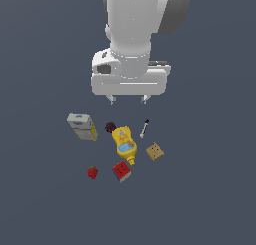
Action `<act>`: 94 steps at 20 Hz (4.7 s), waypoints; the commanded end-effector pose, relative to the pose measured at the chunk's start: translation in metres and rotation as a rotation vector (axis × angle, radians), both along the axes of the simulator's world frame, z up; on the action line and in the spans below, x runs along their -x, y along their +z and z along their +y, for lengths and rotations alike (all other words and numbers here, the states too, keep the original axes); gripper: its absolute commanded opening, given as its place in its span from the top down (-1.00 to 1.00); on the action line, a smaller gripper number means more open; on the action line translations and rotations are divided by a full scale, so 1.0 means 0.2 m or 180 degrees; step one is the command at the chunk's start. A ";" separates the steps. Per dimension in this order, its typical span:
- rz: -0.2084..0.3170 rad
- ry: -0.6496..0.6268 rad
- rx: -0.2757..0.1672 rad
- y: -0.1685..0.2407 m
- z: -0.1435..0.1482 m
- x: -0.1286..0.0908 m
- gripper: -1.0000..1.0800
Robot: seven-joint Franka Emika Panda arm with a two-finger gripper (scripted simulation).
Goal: Pick up a designated object from a clutter of objects.
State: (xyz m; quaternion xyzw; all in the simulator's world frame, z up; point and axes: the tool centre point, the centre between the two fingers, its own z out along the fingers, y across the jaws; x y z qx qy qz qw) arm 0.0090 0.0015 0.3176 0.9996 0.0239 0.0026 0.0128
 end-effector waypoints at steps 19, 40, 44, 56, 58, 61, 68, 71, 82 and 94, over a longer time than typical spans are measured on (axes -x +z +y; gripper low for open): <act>-0.0014 -0.0001 -0.0067 -0.08 0.04 -0.03 -0.92; 0.0032 0.1267 -0.0023 -1.02 0.49 -0.19 -0.92; 0.0036 0.1448 -0.0046 -1.16 0.56 -0.17 -0.92; 0.0043 0.1602 -0.0073 -1.28 0.62 -0.15 -0.92; 0.0043 0.1602 -0.0073 -1.30 0.62 -0.15 -0.92; 0.0042 0.1607 -0.0073 -1.36 0.62 -0.15 -0.92; 0.0039 0.1614 -0.0074 -1.51 0.63 -0.15 -0.92; 0.0039 0.1614 -0.0074 -1.53 0.63 -0.15 -0.92; 0.0039 0.1614 -0.0074 -1.53 0.63 -0.15 1.00; 0.0040 0.1614 -0.0072 -1.34 0.64 -0.17 1.00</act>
